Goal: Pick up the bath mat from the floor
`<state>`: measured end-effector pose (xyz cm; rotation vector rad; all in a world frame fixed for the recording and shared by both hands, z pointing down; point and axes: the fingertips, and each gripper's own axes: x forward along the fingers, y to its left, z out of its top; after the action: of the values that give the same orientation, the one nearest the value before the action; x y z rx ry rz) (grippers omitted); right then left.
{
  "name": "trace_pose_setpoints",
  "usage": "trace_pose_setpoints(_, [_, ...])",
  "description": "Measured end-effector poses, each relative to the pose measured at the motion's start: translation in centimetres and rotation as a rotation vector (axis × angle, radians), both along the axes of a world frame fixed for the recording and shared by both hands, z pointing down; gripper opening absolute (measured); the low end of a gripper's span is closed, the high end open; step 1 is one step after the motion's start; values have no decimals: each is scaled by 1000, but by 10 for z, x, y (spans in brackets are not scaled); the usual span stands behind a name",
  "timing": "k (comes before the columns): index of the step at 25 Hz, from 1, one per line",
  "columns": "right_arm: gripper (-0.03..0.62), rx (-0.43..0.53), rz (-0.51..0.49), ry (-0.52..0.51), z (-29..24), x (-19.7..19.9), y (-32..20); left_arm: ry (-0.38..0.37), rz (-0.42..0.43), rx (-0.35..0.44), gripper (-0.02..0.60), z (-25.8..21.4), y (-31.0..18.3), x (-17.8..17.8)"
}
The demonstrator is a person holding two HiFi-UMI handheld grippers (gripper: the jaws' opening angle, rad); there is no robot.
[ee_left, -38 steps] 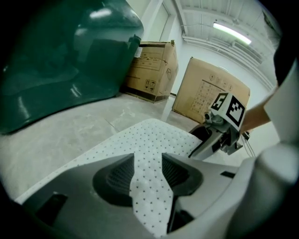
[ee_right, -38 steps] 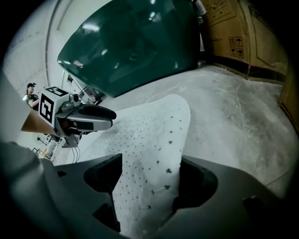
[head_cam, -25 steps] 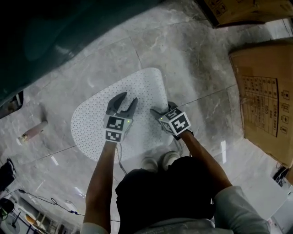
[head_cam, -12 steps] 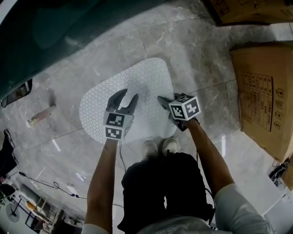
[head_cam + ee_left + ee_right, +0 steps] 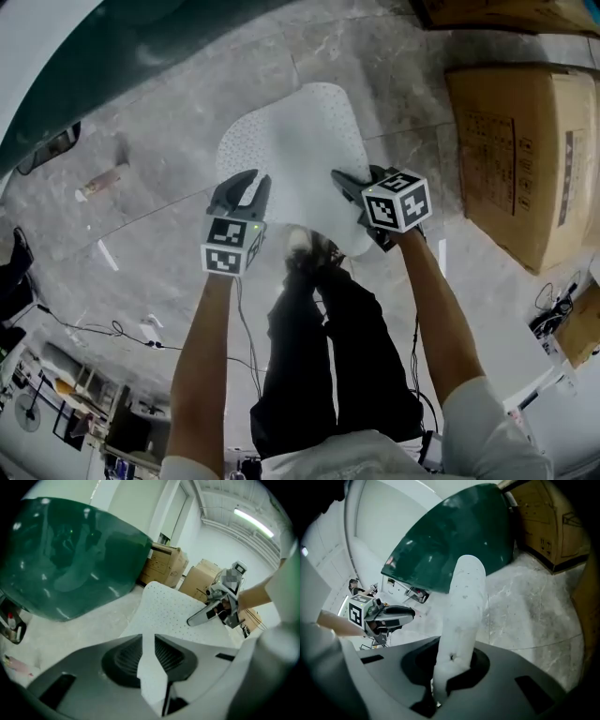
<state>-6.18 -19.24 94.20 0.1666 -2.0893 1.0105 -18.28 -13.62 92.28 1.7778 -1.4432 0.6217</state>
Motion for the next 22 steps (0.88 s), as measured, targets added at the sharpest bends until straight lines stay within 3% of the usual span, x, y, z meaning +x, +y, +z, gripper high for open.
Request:
trace_pose_setpoints(4, [34, 24, 8, 18, -79, 11, 7, -28, -3, -16, 43, -74, 14, -4])
trace_pose_setpoints(11, [34, 109, -6, 30, -210, 27, 0, -71, -12, 5, 18, -196, 15, -9])
trace_pose_setpoints(17, [34, 221, 23, -1, -327, 47, -28, -13, -42, 92, 18, -305, 2, 2])
trace_pose_setpoints(22, [34, 381, 59, -3, -409, 61, -74, -22, -71, 198, 18, -379, -31, 1])
